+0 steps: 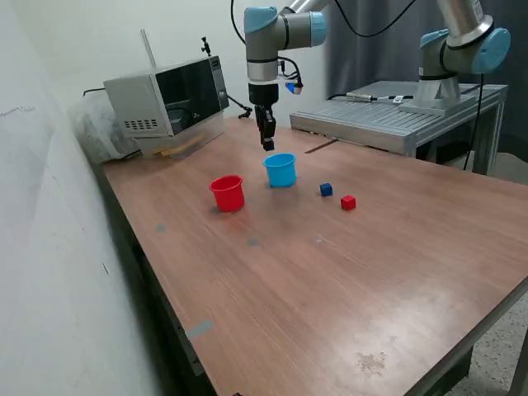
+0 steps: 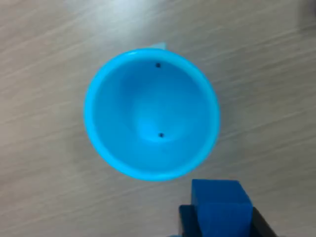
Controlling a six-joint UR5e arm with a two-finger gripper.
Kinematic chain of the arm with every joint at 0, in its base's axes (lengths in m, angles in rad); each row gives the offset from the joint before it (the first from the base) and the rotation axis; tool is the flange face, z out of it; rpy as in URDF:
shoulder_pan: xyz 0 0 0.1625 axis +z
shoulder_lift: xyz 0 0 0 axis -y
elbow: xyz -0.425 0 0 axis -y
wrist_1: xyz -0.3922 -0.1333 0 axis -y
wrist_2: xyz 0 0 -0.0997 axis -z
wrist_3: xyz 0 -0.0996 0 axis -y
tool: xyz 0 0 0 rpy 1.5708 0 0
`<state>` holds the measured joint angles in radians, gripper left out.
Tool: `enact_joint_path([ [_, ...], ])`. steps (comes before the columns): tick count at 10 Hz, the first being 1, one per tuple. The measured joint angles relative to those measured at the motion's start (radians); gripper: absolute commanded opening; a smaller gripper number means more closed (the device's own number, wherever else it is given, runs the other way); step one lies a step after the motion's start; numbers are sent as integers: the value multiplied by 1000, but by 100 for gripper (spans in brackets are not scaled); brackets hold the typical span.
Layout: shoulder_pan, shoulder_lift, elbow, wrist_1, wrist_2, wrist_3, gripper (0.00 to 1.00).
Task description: Place red objects in the red bin, and blue objects in the blue bin.
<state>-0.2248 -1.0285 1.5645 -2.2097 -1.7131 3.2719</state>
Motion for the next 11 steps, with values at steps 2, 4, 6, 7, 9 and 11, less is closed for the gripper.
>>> enact_joint_path([
  [2, -24, -1, 15, 0, 0, -5, 0],
  [4, -40, -2, 28, 0, 0, -7, 0],
  [6, -52, -2, 40, 0, 0, -10, 0],
  [7, -57, -3, 48, 0, 0, -13, 0],
  [9, -66, -5, 60, 0, 0, -18, 0],
  [11, -71, -6, 71, 1, 0, -21, 0],
])
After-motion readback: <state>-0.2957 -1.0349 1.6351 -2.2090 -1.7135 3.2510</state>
